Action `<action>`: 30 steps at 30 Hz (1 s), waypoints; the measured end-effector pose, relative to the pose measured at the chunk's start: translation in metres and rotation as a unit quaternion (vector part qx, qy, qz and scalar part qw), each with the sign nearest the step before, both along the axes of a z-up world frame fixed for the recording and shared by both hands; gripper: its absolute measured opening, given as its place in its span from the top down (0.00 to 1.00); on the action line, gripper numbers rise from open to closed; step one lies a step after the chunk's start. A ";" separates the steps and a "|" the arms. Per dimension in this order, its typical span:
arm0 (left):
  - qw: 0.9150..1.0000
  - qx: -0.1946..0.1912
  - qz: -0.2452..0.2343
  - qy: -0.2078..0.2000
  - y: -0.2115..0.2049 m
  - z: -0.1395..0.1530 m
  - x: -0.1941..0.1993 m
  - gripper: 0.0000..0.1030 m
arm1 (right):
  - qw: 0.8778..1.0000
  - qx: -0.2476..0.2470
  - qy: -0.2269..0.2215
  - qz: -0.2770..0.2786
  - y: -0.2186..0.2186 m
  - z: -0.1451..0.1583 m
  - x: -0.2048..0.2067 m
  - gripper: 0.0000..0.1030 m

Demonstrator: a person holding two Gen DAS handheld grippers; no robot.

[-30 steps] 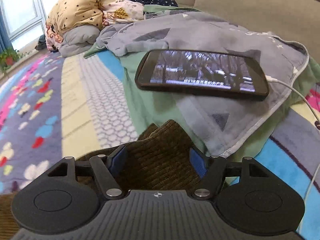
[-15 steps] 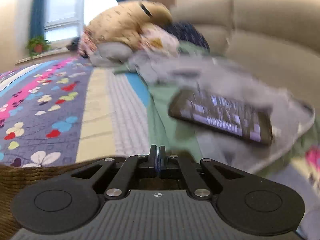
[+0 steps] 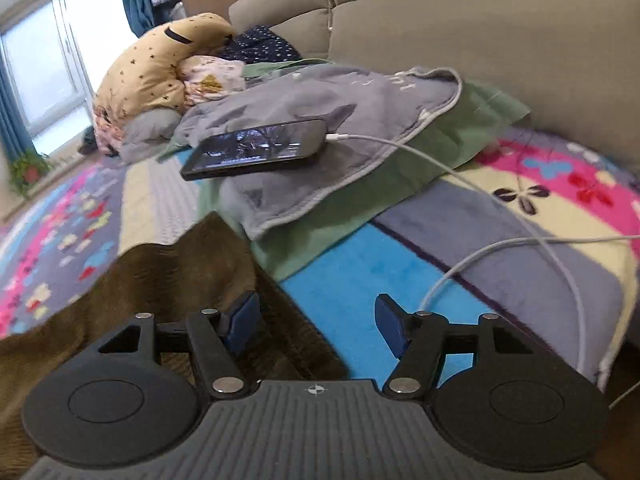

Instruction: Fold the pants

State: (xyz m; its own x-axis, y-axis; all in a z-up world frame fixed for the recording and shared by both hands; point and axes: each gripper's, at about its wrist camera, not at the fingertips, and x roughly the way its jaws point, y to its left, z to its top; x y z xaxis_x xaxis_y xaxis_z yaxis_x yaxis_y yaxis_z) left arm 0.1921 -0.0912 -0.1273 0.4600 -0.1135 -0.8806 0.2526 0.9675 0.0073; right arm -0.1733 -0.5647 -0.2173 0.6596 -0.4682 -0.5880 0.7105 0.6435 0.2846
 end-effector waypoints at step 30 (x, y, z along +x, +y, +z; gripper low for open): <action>1.000 -0.002 0.000 -0.019 0.010 0.024 -0.022 0.06 | 0.992 -0.055 0.075 0.089 -0.013 0.031 0.170 0.39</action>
State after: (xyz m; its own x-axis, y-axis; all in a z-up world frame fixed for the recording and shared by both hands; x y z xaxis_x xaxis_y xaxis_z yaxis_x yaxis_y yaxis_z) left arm 0.1697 -0.0815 -0.1038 0.4931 -0.1166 -0.8621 0.2528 0.9674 0.0137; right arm -0.0030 -0.5775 -0.1863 0.6469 -0.4189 -0.6372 0.6123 0.7835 0.1065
